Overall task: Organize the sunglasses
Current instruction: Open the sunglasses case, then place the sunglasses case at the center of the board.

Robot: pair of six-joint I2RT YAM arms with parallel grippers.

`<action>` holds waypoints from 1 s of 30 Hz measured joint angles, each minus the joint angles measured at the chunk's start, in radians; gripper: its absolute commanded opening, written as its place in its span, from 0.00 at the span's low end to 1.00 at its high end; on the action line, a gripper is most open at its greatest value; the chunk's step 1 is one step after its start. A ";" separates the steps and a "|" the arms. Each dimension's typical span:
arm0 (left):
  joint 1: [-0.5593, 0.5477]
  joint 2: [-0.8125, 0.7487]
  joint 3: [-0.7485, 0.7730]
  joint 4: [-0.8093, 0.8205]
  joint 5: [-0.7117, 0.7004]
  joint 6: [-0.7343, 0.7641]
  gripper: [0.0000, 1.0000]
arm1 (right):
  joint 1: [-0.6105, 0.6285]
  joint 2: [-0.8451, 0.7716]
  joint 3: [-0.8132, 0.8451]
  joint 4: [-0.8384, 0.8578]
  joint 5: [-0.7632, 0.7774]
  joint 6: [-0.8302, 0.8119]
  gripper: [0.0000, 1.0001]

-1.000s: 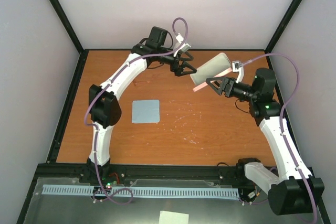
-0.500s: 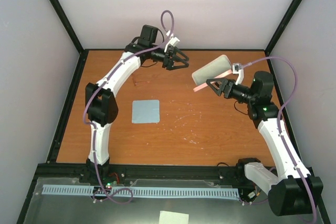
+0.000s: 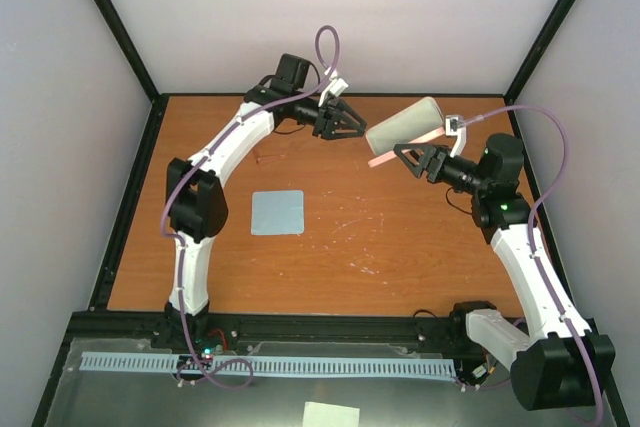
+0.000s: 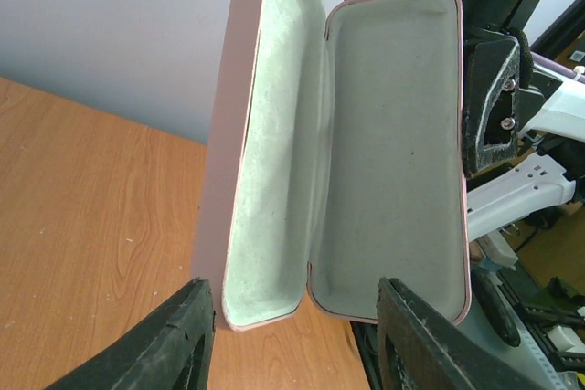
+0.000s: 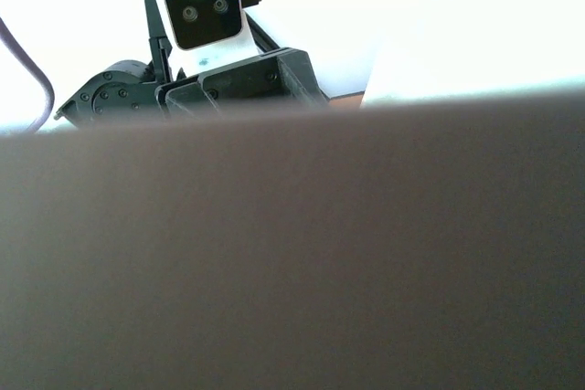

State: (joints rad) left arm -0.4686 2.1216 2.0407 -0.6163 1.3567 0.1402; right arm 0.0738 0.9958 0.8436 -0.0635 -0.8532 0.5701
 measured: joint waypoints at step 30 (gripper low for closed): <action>-0.053 0.064 0.026 0.042 -0.111 -0.028 0.10 | 0.000 0.021 0.014 0.014 -0.019 0.017 0.15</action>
State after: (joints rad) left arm -0.5217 2.1853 2.0663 -0.5739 1.2457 0.1120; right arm 0.0738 1.0164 0.8577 -0.0494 -0.8719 0.5873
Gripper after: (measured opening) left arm 0.264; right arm 0.713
